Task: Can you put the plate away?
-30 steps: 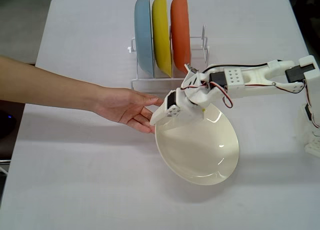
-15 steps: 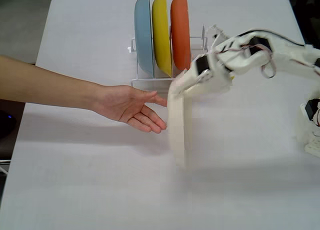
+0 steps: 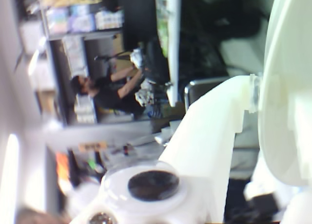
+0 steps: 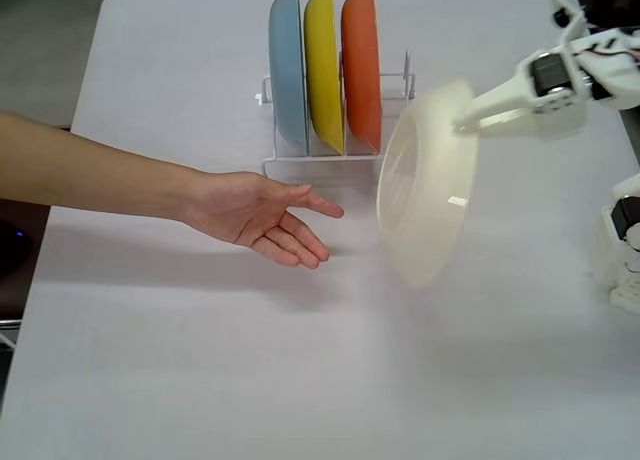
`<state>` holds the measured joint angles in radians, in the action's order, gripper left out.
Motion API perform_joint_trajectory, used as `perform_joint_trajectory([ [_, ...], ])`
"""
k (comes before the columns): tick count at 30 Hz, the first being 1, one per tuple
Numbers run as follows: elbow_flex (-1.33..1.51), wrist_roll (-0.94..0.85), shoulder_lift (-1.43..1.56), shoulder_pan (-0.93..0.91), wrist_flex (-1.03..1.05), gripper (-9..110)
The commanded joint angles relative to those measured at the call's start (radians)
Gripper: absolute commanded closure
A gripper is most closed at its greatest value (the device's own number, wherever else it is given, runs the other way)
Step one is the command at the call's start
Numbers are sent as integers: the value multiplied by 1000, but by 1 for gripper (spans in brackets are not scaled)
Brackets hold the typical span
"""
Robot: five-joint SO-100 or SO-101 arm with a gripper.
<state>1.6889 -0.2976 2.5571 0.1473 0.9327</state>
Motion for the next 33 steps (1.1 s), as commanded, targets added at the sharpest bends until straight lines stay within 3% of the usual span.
perform_joint_trajectory([
  [1, 32, -110, 160, -6, -43, 102],
  [14, 118, -643, 244, -181, -26, 102],
  [22, 100, -784, 160, -350, -11, 102],
  [33, 41, -902, -6, -390, -175, 102],
])
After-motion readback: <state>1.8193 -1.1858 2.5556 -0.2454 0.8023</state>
